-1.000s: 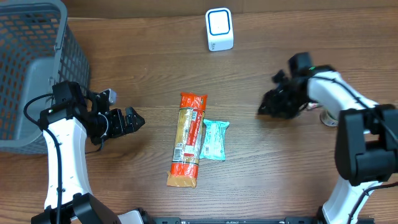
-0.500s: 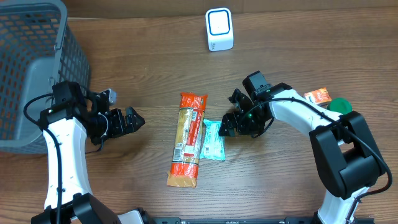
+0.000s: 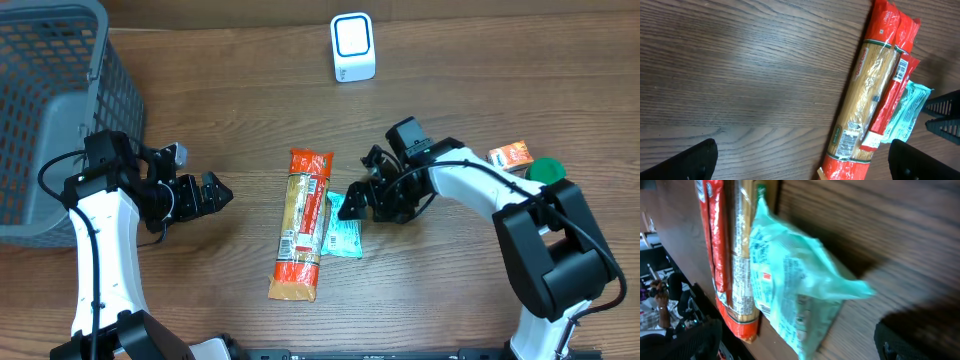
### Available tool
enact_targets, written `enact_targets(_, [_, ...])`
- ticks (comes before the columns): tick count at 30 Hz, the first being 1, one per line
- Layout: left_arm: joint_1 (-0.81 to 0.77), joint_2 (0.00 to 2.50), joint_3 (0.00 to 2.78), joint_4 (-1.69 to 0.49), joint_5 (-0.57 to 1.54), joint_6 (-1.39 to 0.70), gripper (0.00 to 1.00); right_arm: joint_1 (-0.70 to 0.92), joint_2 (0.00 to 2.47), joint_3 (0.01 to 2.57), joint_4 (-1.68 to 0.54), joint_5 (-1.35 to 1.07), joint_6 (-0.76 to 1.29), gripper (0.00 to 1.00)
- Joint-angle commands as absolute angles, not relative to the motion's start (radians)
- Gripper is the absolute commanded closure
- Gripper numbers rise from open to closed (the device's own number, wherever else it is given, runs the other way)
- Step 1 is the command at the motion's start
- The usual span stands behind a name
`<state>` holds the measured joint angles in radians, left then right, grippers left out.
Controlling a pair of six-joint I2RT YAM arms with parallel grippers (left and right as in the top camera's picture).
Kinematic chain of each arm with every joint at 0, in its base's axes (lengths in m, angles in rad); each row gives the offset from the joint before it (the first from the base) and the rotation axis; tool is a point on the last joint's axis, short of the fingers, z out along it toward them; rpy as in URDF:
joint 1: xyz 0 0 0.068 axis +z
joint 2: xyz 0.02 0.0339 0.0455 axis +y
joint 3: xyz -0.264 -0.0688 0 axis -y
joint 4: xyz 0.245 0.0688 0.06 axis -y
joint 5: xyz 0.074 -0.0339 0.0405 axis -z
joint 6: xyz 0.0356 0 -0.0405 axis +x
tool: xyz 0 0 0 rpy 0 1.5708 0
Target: Scan the item barcode
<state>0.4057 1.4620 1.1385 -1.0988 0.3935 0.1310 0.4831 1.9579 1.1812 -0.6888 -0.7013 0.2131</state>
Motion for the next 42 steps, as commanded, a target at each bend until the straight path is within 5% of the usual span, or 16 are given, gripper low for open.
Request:
enact_targets(1, [0.399,1.466,1.139,-1.098,0.408,0.146,0.01,0.513,1.992,1.158,-0.675,-0.693,0.259,0.0])
enact_targets(7, [0.399,1.466,1.139,-1.098,0.408,0.146,0.0,0.536,1.992,1.158,-0.659,-0.69,0.267,0.44])
enact_targets(12, [0.399,1.466,1.139,-1.098,0.408,0.146,0.01,0.539,1.992,1.158,-0.648,-0.674,0.31,0.55])
enact_targets(18, [0.399,1.466,1.139,-1.098,0.408,0.146,0.01,0.539,1.992,1.158,-0.633,-0.647,0.34,0.87])
enact_targets(24, [0.399,1.466,1.139,-1.098,0.408,0.146,0.0,0.539,1.992,1.158,-0.636,-0.63,0.352,0.96])
enact_targets(42, [0.399,1.466,1.139,-1.098,0.408,0.146,0.0,0.423,1.992,1.158,-0.818,-0.398,0.336,0.96])
